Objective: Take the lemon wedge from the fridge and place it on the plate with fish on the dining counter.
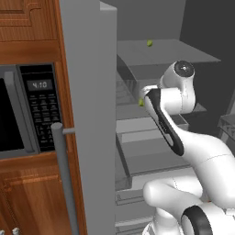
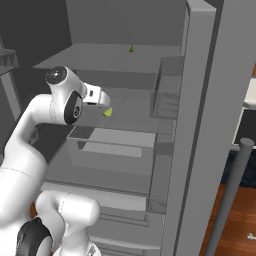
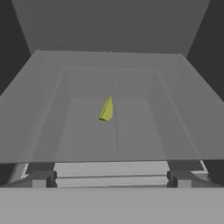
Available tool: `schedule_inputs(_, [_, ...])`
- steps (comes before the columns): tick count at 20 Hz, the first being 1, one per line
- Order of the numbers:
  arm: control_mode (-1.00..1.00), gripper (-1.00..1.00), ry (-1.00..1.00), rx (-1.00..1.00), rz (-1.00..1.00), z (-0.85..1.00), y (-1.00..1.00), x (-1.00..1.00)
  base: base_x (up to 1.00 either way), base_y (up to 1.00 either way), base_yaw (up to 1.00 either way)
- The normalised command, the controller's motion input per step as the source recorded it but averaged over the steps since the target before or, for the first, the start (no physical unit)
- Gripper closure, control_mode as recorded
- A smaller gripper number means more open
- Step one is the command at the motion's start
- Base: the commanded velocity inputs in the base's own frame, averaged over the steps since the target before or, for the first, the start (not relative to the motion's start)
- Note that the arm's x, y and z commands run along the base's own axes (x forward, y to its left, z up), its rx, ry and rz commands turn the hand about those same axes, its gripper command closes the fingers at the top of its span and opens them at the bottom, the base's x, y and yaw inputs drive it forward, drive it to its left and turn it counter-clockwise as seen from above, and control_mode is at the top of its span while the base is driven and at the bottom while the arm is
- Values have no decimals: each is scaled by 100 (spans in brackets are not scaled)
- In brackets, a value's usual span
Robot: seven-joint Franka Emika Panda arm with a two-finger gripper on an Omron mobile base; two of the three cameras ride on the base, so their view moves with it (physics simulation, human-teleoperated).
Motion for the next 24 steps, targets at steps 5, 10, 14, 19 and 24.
schedule_inputs(5, [-100,-100,4,0,-2,-8,0,53,0,0,0])
schedule_inputs(10, [-100,-100,0,0,0,-28,0,20,0,0,0])
schedule_inputs(14, [-100,-100,0,0,0,-31,0,12,0,0,0])
schedule_inputs(19, [-100,-100,2,1,0,-26,2,14,0,0,0])
schedule_inputs(24, [-100,-100,0,0,0,0,8,26,0,0,0])
